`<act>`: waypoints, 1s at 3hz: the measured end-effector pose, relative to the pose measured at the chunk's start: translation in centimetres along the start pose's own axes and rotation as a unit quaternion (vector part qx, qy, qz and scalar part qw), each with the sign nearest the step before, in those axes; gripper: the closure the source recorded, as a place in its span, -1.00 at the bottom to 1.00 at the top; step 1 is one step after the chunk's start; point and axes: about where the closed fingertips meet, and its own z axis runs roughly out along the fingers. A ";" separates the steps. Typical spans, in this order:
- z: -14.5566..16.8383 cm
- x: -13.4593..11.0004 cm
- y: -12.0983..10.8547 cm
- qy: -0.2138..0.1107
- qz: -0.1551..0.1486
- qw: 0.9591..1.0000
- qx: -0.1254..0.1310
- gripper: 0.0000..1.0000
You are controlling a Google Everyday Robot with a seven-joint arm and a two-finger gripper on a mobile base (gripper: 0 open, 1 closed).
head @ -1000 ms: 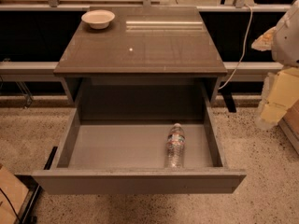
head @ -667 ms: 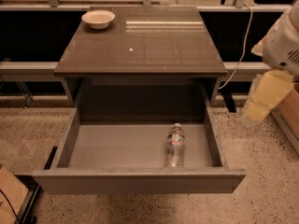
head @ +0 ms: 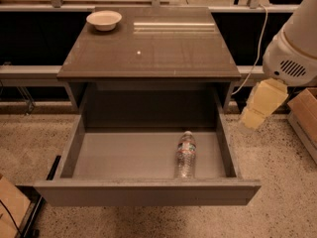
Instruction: Pick water bottle from top drawer and place on counter
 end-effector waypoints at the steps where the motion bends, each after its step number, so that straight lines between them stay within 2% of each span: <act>1: 2.3 -0.1 0.6 0.011 0.023 0.999 -0.026 -1.00; 2: 9.8 -3.2 2.9 0.009 0.063 0.993 -0.095 -1.00; 3: 14.9 -5.0 4.1 0.031 0.113 0.986 -0.116 -1.00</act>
Offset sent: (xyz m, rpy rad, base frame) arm 0.0289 0.0809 -0.1288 0.2152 0.2694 -0.1171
